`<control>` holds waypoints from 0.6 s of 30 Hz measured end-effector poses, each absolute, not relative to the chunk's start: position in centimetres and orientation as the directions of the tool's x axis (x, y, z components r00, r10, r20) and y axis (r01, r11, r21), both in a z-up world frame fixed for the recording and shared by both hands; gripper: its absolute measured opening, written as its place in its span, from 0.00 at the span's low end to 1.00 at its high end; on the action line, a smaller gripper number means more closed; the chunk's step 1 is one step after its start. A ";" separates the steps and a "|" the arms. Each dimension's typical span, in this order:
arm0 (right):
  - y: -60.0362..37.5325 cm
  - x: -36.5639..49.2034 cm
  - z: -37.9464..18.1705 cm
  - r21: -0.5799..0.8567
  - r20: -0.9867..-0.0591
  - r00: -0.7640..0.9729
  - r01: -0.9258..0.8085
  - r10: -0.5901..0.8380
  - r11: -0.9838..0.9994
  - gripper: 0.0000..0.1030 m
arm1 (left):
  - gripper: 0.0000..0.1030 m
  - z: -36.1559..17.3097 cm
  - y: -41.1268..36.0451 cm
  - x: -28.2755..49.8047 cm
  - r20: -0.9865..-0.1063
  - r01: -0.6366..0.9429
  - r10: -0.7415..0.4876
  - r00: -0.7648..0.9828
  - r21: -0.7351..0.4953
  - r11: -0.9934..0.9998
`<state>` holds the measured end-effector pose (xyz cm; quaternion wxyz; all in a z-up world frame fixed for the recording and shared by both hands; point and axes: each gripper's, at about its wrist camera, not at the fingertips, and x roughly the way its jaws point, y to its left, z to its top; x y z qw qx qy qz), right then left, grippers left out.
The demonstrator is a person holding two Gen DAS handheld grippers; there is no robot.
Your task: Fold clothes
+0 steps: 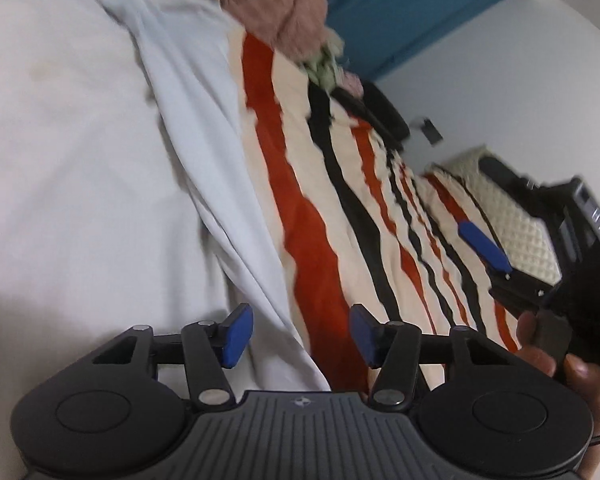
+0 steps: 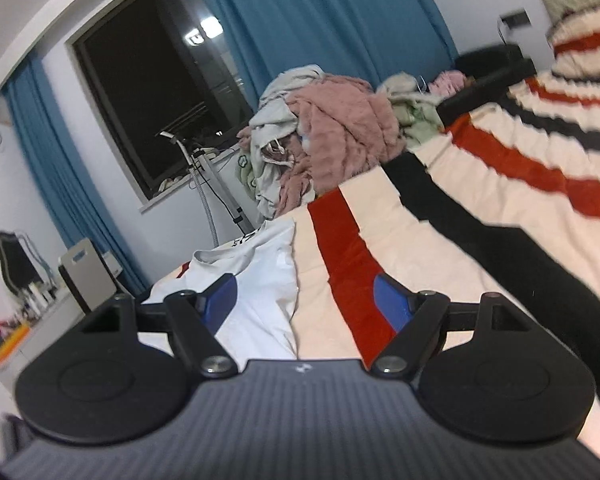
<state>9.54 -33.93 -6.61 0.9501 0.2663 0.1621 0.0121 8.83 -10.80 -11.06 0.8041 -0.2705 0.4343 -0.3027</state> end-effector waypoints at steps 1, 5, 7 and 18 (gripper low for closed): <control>-34.1 9.7 -6.8 0.515 -0.308 0.945 0.064 0.115 0.855 0.75 | 0.52 -11.7 -11.3 8.9 -0.549 0.247 -0.718 0.428 -0.693 0.677; -33.4 10.5 -7.5 0.496 -0.341 0.931 0.062 0.129 0.866 0.75 | 0.22 -13.5 -12.2 9.0 -0.594 0.257 -0.691 0.413 -0.652 0.714; -33.0 10.8 -7.7 0.493 -0.358 0.922 0.052 0.148 0.868 0.76 | 0.05 -14.0 -12.3 8.9 -0.605 0.262 -0.680 0.414 -0.637 0.725; -32.3 10.6 -7.9 0.494 -0.383 0.906 0.037 0.179 0.869 0.75 | 0.03 -9.5 -6.6 4.5 -0.523 0.251 -0.678 0.516 -0.665 0.704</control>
